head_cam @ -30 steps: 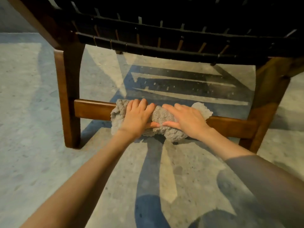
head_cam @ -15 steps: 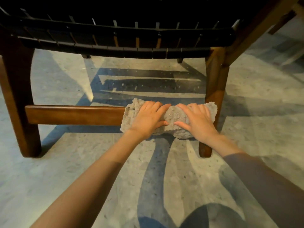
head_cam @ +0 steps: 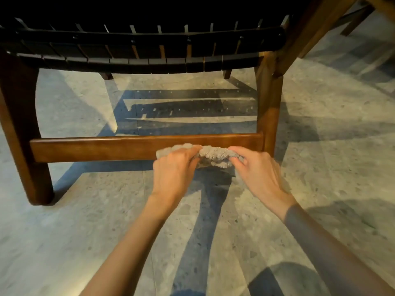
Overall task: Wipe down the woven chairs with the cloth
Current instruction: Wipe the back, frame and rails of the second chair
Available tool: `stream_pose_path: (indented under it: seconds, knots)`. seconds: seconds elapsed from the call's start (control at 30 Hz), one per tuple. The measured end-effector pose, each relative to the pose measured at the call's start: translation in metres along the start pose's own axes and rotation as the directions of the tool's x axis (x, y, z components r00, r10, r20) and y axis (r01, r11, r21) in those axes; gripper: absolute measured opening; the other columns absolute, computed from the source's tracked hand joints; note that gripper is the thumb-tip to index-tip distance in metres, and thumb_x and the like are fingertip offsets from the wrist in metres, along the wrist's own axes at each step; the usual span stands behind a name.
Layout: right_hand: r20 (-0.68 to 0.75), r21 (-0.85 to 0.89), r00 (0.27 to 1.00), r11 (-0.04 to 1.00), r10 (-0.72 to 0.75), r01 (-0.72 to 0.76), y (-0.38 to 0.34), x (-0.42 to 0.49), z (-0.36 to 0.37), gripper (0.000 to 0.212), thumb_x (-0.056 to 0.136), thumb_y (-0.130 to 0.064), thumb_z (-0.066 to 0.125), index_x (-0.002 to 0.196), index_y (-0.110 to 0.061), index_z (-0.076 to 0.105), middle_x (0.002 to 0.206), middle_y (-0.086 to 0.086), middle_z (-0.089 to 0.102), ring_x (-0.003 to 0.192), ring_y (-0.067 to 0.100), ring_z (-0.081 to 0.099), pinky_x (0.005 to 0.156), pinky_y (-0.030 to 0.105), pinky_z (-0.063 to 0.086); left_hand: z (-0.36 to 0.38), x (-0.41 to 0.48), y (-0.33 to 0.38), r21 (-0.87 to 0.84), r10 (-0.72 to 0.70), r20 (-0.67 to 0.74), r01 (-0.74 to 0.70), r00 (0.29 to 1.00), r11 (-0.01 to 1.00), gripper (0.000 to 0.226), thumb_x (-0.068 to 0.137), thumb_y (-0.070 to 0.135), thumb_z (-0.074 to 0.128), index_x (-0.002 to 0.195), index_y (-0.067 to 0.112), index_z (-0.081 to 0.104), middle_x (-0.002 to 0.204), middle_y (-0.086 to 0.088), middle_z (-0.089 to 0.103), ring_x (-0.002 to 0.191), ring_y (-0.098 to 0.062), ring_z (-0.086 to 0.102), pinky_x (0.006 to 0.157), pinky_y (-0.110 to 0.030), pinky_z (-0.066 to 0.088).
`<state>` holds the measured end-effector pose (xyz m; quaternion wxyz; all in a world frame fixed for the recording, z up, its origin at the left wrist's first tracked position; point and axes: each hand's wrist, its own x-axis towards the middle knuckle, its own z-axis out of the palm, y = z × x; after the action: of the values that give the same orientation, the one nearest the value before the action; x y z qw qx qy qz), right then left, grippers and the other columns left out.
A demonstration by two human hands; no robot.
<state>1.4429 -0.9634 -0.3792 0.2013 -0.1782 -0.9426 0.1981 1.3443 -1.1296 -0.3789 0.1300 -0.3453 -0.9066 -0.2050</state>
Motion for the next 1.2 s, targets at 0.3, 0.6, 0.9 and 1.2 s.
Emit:
stream_pose_path:
  seconds: [0.3, 0.6, 0.9, 1.2]
  knots:
    - [0.296, 0.654, 0.841, 0.546, 0.452, -0.523, -0.006, -0.034, 0.042, 0.024, 0.092, -0.015, 0.06, 0.107, -0.033, 0.065, 0.102, -0.023, 0.062, 0.098, -0.001, 0.061, 0.08, 0.01, 0.048, 0.039, -0.047, 0.016, -0.677, -0.374, 0.334, 0.497, 0.865, 0.544, 0.032, 0.093, 0.023, 0.059, 0.125, 0.022, 0.058, 0.114, 0.007, 0.066, 0.105, -0.009, 0.063, 0.087, -0.022, 0.053]
    - [0.594, 0.781, 0.345, -0.417, 0.727, -0.465, -0.013, 0.001, 0.048, 0.041, 0.076, 0.005, 0.074, 0.11, -0.002, 0.054, 0.112, 0.015, 0.064, 0.1, 0.024, 0.065, 0.089, 0.032, 0.055, 0.065, -0.007, 0.028, -0.588, -0.404, 0.792, 0.393, 0.458, -0.707, 0.043, 0.095, 0.002, 0.05, 0.137, 0.0, 0.04, 0.12, -0.017, 0.06, 0.119, -0.023, 0.054, 0.102, -0.032, 0.042]
    - [0.727, 0.684, 0.395, -0.643, 0.562, -0.345, 0.009, 0.01, 0.034, 0.029, 0.085, 0.003, 0.063, 0.112, -0.005, 0.059, 0.123, 0.014, 0.056, 0.117, 0.025, 0.052, 0.08, 0.033, 0.053, 0.053, -0.002, 0.011, -0.42, -0.127, 0.814, 0.424, 0.568, -0.802, 0.029, 0.095, 0.004, 0.049, 0.124, 0.004, 0.053, 0.126, -0.016, 0.056, 0.124, -0.023, 0.051, 0.1, -0.038, 0.044]
    - [0.697, 0.701, 0.477, -0.647, 0.535, -0.299, 0.002, 0.015, 0.038, 0.055, 0.098, -0.004, 0.046, 0.147, -0.023, 0.03, 0.146, 0.012, 0.043, 0.136, 0.03, 0.038, 0.107, 0.044, 0.038, 0.049, 0.0, 0.008, -0.326, -0.059, 0.847, 0.43, 0.528, -0.842, 0.026, 0.099, 0.006, 0.039, 0.117, -0.009, 0.05, 0.109, -0.027, 0.06, 0.106, -0.03, 0.059, 0.11, -0.036, 0.032]
